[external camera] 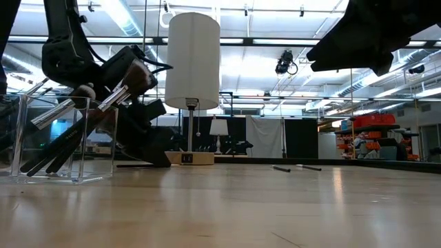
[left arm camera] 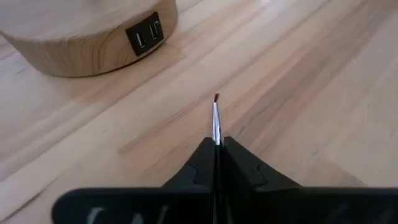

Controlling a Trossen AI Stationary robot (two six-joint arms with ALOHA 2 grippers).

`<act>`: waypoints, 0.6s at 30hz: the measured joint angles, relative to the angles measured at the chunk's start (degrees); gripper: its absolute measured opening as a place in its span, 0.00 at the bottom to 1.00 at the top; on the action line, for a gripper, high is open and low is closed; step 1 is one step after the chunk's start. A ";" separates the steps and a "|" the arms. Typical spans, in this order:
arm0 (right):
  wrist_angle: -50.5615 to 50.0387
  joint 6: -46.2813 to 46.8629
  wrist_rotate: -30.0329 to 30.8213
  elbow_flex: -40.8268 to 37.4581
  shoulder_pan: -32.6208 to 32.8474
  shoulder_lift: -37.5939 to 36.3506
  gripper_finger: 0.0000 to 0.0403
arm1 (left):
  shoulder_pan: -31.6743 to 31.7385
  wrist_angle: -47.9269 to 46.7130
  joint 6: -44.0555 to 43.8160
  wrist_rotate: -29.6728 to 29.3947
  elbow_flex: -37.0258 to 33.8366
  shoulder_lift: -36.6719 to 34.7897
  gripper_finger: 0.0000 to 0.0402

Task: Put items in baskets/containers
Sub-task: Put the liner brush in the transparent organizer

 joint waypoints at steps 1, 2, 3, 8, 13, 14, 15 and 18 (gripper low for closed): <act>0.01 0.00 -0.17 0.00 0.02 0.00 0.34 | 0.11 0.02 0.39 0.15 -0.02 0.00 0.04; 0.02 0.00 -0.56 0.00 0.02 0.00 0.34 | 0.25 0.10 0.63 0.37 -0.06 -0.01 0.04; -0.01 0.00 -1.04 0.00 0.02 0.00 0.34 | 0.37 0.18 0.76 0.64 -0.13 -0.13 0.04; 0.00 0.00 -2.99 0.00 0.10 0.00 0.34 | 0.68 0.33 3.12 4.89 -0.49 -2.36 0.03; 0.00 -0.02 -2.96 0.00 0.33 0.00 0.34 | 0.73 -0.91 5.21 10.34 -0.91 -7.22 0.03; -0.01 -0.02 -2.96 0.00 0.33 0.00 0.34 | 0.70 -0.98 5.77 11.38 -1.00 -8.16 0.03; 0.00 -0.02 -2.95 0.00 0.33 0.00 0.34 | 0.63 -0.70 6.21 12.39 -1.01 -8.87 0.03; -0.01 -0.05 -2.93 0.00 0.33 0.00 0.34 | 0.47 0.49 6.51 15.67 -1.05 -10.28 0.03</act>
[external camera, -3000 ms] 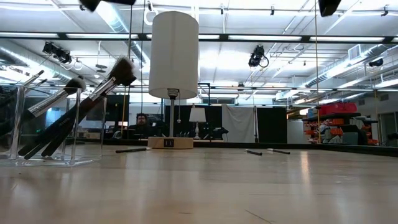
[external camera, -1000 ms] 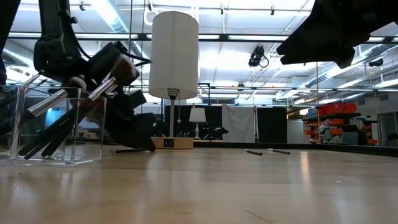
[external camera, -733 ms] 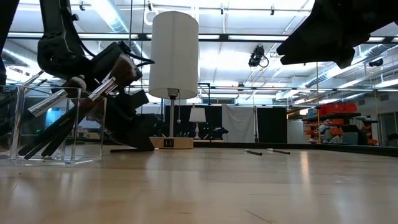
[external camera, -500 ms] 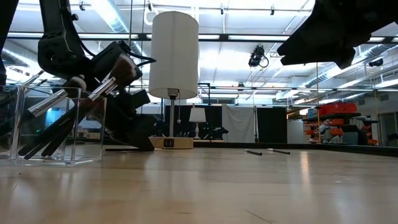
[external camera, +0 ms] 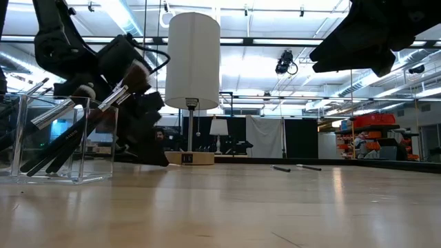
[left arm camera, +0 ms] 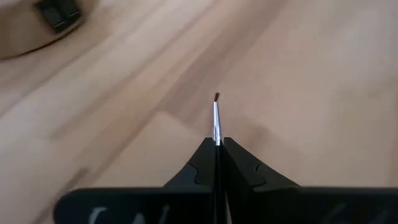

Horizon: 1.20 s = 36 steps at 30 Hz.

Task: Put items in baskets/containers
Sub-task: Put the liner brush in the transparent organizer

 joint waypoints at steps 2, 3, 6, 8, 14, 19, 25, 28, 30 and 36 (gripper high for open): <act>-0.01 -0.22 0.00 0.00 0.00 0.00 0.34 | -0.04 1.96 0.04 1.05 0.04 -0.05 0.03; 0.03 -0.44 0.02 0.00 0.00 0.00 0.34 | -0.09 2.66 0.04 1.05 0.04 -0.05 0.03; 0.10 -0.74 0.02 0.00 0.00 0.00 0.34 | -0.65 4.72 0.03 0.35 0.11 0.36 0.03; 0.25 -0.95 0.04 0.00 0.00 0.00 0.34 | -1.07 6.63 0.23 0.16 0.13 0.36 0.03; 0.38 -1.30 0.09 0.00 -0.16 0.00 0.34 | -2.27 16.86 3.12 2.35 0.20 0.25 0.03; 5.36 -8.22 2.30 -0.83 -0.58 3.20 0.34 | -2.64 28.02 6.12 6.73 0.34 0.22 0.03; 35.63 -17.32 1.71 -7.27 -4.46 10.85 0.34 | -3.18 40.17 8.89 12.90 0.42 0.14 0.03; 55.72 -25.80 -1.80 -9.10 -7.59 16.00 0.34 | -4.02 42.27 9.64 14.41 1.02 0.10 0.03; 67.02 -31.79 -4.09 -8.93 -9.73 19.38 0.34 | -4.96 42.14 10.61 14.96 2.23 0.10 0.03; 81.61 -40.86 -12.33 -5.58 -15.18 25.47 0.34 | -7.66 40.45 14.80 15.20 6.24 0.09 0.03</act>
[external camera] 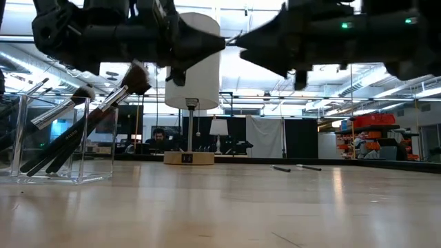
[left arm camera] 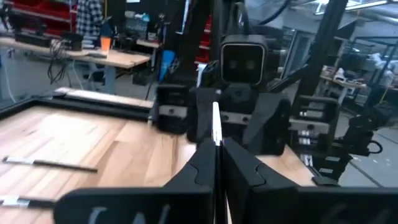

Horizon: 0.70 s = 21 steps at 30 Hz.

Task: Put items in baskets/containers
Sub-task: Put the liner brush in the transparent organizer

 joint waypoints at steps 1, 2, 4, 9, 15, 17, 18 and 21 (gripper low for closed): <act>0.10 -0.60 -1.35 0.56 -0.48 0.08 0.34 | -0.25 -0.54 0.44 -0.03 0.55 -0.01 0.03; 0.49 -0.99 -2.47 1.04 -0.84 0.08 0.34 | -0.44 -1.07 0.79 -0.07 0.91 -0.03 0.03; 1.42 -1.51 -3.67 1.91 -1.07 0.06 0.34 | -0.73 -1.76 1.42 -0.13 1.28 -0.03 0.03; 3.40 -4.18 -3.72 2.78 -0.53 0.06 0.34 | -0.77 -1.57 1.55 0.22 1.39 -0.08 0.03; 3.48 -3.63 -3.67 2.78 -0.56 0.06 0.25 | -0.78 -1.54 1.54 0.21 1.37 -0.08 0.03; 3.55 -3.62 -3.66 2.78 -0.56 0.06 0.19 | -0.80 -1.54 1.53 0.26 1.37 -0.08 0.03; 3.55 -3.62 -3.62 2.78 -0.56 0.06 0.17 | -0.80 -1.51 1.55 0.28 1.37 -0.08 0.03; 3.49 -3.60 -3.52 2.78 -0.56 0.06 0.07 | -0.82 -1.55 1.55 0.36 1.35 -0.08 0.03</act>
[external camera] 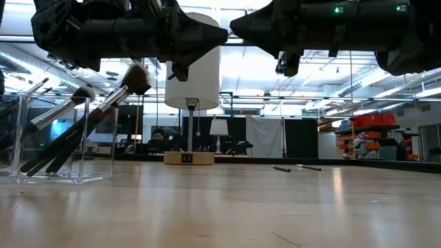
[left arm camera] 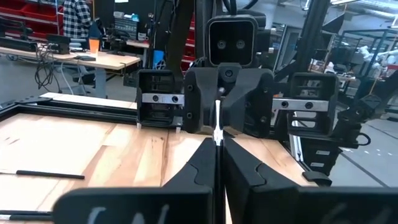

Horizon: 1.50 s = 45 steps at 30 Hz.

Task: Put items in baskets/containers
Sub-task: Put the liner brush in the transparent organizer

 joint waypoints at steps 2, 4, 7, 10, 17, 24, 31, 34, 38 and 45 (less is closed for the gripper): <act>-0.04 -0.15 -0.31 0.00 0.00 -0.02 0.03 | 0.00 -0.09 -0.16 0.08 -0.02 0.00 0.04; -0.10 -0.22 -0.02 0.02 0.01 -0.02 0.03 | 0.00 -0.12 -0.53 -0.03 -0.02 0.00 0.05; -1.60 -0.51 1.94 0.09 0.47 -0.62 0.02 | 0.07 -0.24 0.21 -0.57 0.00 0.00 0.10; -7.23 -0.15 3.80 0.09 1.22 -3.64 0.01 | 0.11 -0.22 2.02 -0.76 -0.02 0.02 0.20; -33.73 8.74 5.34 0.35 2.01 -16.55 0.01 | 0.31 -3.18 6.62 -2.35 0.57 0.00 0.47; -59.22 16.36 4.17 4.18 1.99 -24.66 0.00 | -0.44 -29.06 12.43 -7.05 11.82 0.00 0.56; -70.48 18.98 2.34 7.69 1.82 -25.59 0.00 | -0.48 -51.52 14.86 -7.78 24.92 0.00 0.54; -70.81 19.02 2.32 7.74 1.81 -25.59 0.00 | -0.59 -52.53 16.52 -5.53 26.90 0.00 0.51; -70.75 19.02 2.36 7.74 1.69 -25.59 0.00 | -0.80 -52.69 16.52 -4.44 27.39 0.00 0.46; -70.71 18.98 2.42 7.74 0.78 -25.59 0.00 | -0.74 -52.08 16.55 -5.02 27.41 0.98 0.38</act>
